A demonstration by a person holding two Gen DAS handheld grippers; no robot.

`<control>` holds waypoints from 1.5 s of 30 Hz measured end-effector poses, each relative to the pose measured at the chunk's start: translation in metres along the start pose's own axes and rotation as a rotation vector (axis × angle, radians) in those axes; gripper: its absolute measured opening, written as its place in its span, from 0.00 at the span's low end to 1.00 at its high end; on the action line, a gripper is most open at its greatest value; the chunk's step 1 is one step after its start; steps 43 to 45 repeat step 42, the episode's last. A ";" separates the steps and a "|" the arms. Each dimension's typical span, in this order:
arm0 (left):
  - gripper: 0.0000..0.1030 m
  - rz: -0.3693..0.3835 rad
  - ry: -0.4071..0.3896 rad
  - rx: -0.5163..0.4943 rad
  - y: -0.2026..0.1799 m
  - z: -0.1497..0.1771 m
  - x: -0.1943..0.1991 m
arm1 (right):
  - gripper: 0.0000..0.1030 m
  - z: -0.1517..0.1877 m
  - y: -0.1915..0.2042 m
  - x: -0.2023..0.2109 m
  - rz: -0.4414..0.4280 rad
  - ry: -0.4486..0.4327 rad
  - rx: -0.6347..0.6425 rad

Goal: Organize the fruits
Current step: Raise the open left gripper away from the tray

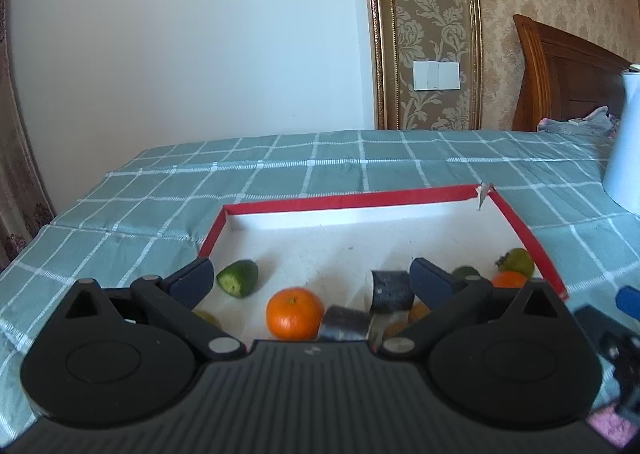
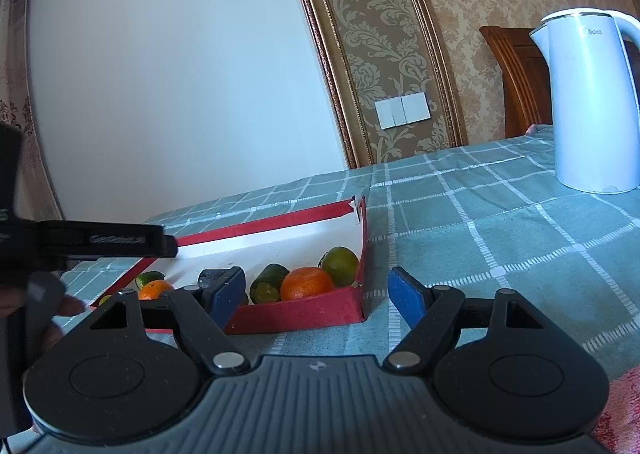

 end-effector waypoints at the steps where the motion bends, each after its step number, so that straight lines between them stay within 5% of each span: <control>1: 1.00 -0.002 0.007 0.004 0.001 0.002 0.003 | 0.76 0.000 0.000 0.000 0.001 -0.001 0.000; 32: 1.00 -0.133 0.044 0.114 0.065 0.046 0.056 | 0.76 -0.004 0.008 0.011 0.035 -0.055 0.063; 45: 1.00 -0.119 0.070 0.118 0.064 0.065 0.058 | 0.83 0.012 0.045 0.024 0.017 -0.049 0.123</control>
Point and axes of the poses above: each gripper's, at about its wrist camera, not at the fingertips, and x roughly against the way its jaws point, y to its left, z to its underside, the point moved 10 cm from there along -x, roughly the way its jaws point, and after that the axes turned 9 degrees about y, right-handed, at the moved point
